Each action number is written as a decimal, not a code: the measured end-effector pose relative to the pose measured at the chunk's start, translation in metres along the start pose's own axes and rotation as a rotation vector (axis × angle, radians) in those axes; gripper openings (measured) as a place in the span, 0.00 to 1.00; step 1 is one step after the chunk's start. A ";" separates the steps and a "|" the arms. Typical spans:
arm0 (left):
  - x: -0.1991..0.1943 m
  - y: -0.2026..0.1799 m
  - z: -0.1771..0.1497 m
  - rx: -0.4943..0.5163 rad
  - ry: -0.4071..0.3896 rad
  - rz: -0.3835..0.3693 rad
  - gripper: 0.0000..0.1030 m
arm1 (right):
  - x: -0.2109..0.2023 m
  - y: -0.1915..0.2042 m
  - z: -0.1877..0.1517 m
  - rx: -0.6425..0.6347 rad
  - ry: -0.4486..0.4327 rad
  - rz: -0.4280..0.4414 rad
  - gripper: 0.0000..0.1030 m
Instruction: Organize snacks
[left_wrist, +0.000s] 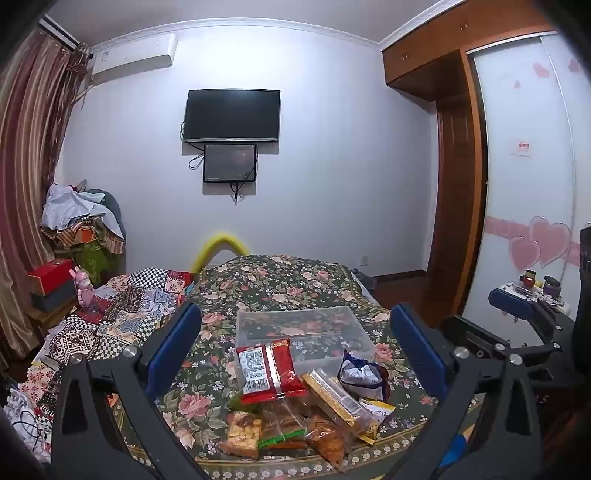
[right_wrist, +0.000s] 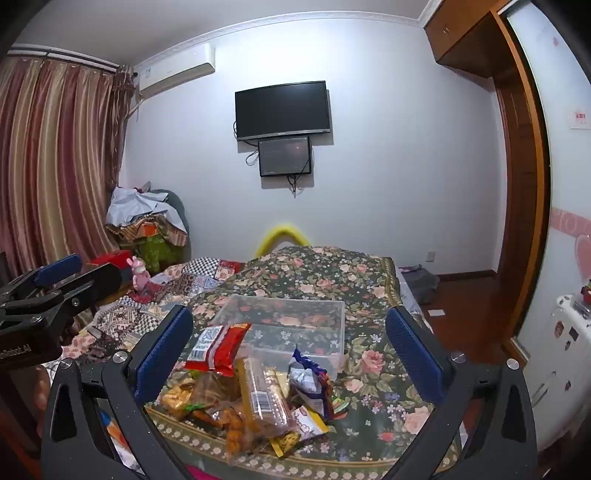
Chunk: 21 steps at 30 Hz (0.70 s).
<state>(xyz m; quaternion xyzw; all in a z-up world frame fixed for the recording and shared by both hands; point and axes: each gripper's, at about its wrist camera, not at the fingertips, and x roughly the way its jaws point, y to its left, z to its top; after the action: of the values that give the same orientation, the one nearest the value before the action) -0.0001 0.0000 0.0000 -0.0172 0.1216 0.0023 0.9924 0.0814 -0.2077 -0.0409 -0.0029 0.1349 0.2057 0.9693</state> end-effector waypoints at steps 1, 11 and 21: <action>0.000 0.000 0.000 -0.001 -0.002 -0.001 1.00 | 0.000 0.000 0.000 0.000 0.002 0.000 1.00; 0.005 -0.001 0.007 -0.009 0.008 -0.004 1.00 | -0.002 0.004 0.000 -0.001 -0.002 -0.012 1.00; 0.005 0.004 -0.001 -0.008 0.001 0.010 1.00 | 0.000 0.003 -0.001 0.002 -0.002 0.000 1.00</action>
<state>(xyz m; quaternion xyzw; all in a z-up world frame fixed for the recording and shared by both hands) 0.0040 0.0035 -0.0022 -0.0207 0.1219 0.0077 0.9923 0.0800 -0.2052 -0.0416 -0.0017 0.1341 0.2053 0.9695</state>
